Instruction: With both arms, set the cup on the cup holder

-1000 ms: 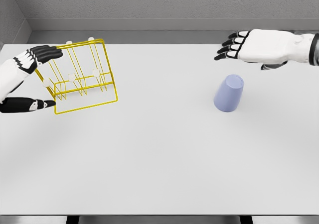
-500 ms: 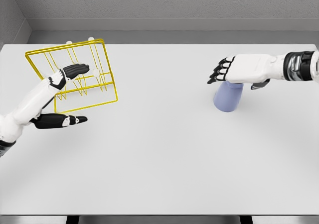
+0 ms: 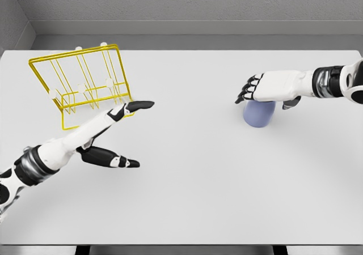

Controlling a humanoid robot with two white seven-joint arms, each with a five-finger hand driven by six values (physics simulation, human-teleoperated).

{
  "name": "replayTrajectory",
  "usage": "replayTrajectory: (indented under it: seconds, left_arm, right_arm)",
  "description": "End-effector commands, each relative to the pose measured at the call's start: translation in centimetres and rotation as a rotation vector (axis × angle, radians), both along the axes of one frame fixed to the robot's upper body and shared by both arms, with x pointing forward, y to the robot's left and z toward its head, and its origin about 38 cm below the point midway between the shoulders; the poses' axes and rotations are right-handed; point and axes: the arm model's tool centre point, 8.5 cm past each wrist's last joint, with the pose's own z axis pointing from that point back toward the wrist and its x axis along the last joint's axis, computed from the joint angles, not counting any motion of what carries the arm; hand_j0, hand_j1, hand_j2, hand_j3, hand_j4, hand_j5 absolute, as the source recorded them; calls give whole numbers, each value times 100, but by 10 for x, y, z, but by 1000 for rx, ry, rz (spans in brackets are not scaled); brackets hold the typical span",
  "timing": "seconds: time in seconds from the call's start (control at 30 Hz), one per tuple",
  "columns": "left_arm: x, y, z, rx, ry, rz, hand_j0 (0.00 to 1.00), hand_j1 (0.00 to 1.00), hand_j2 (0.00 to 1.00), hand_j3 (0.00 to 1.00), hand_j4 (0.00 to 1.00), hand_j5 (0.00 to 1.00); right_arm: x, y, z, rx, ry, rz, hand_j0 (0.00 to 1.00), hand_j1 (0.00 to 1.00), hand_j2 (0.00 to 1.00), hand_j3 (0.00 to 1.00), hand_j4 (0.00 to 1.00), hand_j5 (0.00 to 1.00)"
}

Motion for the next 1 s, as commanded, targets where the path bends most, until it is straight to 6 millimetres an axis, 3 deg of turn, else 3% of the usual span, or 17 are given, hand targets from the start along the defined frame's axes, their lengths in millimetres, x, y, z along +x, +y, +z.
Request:
replayTrajectory:
  seconds: [0.0,0.03,0.2,0.47,0.73,0.97]
  left_arm:
    - [-4,-6,-6,-19,74,-50,100,100,100,100,100,100]
    - [-3,-6,-10,-16,122,-49,100,100,100,100,100,100]
    - [7,-17,-29,-89,428,-7,100,100,100,100,100,100]
    - [10,-20,-48,-37,568,43,100,100,100,100,100,100]
    - [19,-32,-52,-77,657,50,100,100,100,100,100,100]
    - [33,-35,-63,-85,772,86,100,100,100,100,100,100]
  right_arm:
    - [1,-1,0,-2,-1,-5,97,97,97,97,97,97]
    - [1,-2,-1,-17,-8,-5,90,90,90,90,90,90]
    - [2,-2,0,-19,-12,-6,88,88,88,88,88,88]
    - [2,1,0,-32,-22,2,68,68,68,68,68,68]
    - [1,3,2,-31,-29,10,61,61,61,61,61,61]
    - [-14,9,28,-42,-94,74,61,61,61,61,61,61]
